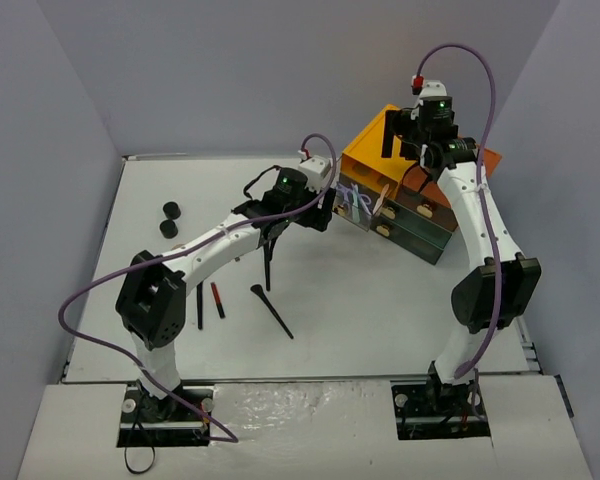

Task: Organize the makeup

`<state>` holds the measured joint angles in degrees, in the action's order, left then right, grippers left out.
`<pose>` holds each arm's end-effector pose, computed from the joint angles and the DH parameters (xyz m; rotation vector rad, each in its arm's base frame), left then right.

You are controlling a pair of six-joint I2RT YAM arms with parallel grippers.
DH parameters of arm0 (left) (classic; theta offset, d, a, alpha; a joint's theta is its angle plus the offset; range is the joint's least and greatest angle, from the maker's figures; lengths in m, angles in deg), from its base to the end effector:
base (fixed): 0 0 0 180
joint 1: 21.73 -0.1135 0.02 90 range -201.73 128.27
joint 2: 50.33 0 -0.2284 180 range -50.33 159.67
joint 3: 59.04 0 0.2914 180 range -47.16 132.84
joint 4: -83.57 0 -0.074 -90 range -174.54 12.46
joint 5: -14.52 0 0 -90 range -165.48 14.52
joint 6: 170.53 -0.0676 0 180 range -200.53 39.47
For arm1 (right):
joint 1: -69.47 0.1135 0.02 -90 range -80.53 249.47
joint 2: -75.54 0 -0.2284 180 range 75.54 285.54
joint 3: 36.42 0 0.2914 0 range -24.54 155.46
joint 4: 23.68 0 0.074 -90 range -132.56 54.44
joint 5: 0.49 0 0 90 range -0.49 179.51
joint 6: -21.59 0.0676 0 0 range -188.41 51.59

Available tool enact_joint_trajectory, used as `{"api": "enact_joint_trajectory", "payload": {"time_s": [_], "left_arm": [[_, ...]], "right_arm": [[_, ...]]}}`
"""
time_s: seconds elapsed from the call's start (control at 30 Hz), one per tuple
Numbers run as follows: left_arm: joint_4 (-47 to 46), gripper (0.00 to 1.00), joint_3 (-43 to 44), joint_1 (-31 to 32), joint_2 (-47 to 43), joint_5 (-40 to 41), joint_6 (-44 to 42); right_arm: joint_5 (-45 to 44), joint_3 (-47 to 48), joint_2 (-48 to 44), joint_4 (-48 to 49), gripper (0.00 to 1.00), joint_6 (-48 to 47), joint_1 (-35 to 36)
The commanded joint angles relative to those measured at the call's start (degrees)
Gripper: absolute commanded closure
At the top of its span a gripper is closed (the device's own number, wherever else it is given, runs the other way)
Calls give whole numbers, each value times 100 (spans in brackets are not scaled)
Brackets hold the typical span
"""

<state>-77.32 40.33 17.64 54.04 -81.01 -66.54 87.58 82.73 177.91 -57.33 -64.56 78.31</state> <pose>0.3793 -0.3196 0.2516 0.5146 1.9923 -0.6872 0.4780 0.0720 0.3796 -0.0580 1.8659 0.1218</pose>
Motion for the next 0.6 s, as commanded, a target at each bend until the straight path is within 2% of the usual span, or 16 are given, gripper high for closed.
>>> {"api": "enact_joint_trajectory", "payload": {"time_s": [0.0,0.5,0.57], "left_arm": [[-516,33,501,18,25,100,-35],[-1075,31,1371,18,981,393,219],[-1179,28,1520,18,1213,448,307]], "right_arm": [[75,101,257,420,0,-80,-84],[354,-988,53,463,0,-230,4],[358,-1065,-14,470,0,-220,4]]}}
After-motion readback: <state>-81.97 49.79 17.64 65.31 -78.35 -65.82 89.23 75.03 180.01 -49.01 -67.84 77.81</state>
